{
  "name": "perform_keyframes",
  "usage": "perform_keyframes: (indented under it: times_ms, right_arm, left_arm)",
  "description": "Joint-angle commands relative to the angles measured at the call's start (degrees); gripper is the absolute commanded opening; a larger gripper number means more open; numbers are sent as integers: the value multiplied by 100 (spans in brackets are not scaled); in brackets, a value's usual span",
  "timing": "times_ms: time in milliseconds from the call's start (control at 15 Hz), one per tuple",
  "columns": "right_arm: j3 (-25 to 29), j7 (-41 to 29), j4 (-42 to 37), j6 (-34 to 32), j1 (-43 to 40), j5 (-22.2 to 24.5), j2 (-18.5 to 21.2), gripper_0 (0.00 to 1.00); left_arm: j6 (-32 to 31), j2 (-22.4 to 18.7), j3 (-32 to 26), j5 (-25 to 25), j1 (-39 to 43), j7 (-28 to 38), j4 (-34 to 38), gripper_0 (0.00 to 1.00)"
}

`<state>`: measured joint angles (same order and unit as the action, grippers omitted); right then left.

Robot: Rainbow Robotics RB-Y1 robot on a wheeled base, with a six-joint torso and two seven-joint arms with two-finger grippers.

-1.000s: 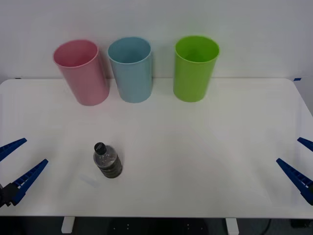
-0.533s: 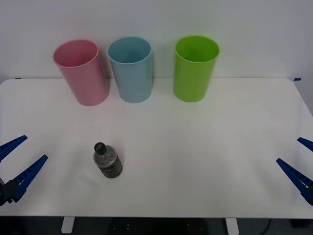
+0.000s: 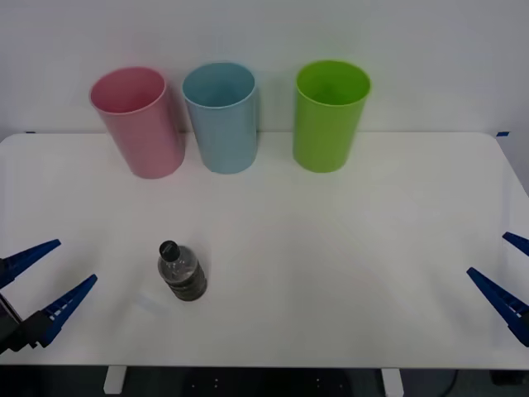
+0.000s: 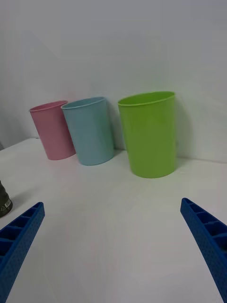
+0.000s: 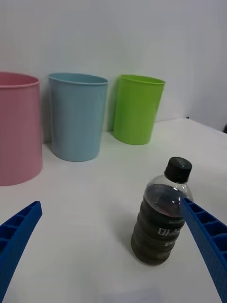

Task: Grasp the object on the table and drop it into the matching bin: aluminum can to the light blue bin, PET bottle to the pink bin.

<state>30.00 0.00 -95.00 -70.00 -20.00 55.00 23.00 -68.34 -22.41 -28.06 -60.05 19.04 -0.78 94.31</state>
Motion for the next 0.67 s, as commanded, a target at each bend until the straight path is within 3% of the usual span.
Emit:
perform_keyframes:
  times_ms: [67,333,667]
  right_arm:
    - [0,0,0,0,0,0,0,100]
    - [0,0,0,0,0,0,0,100]
    - [0,0,0,0,0,0,0,100]
  left_arm:
    - [14,8,46,-323,-76,-19,0,100]
    - [14,0,275,-675,-164,-168,-35,100]
    - [14,8,706,-657,-454,-1082,-624,100]
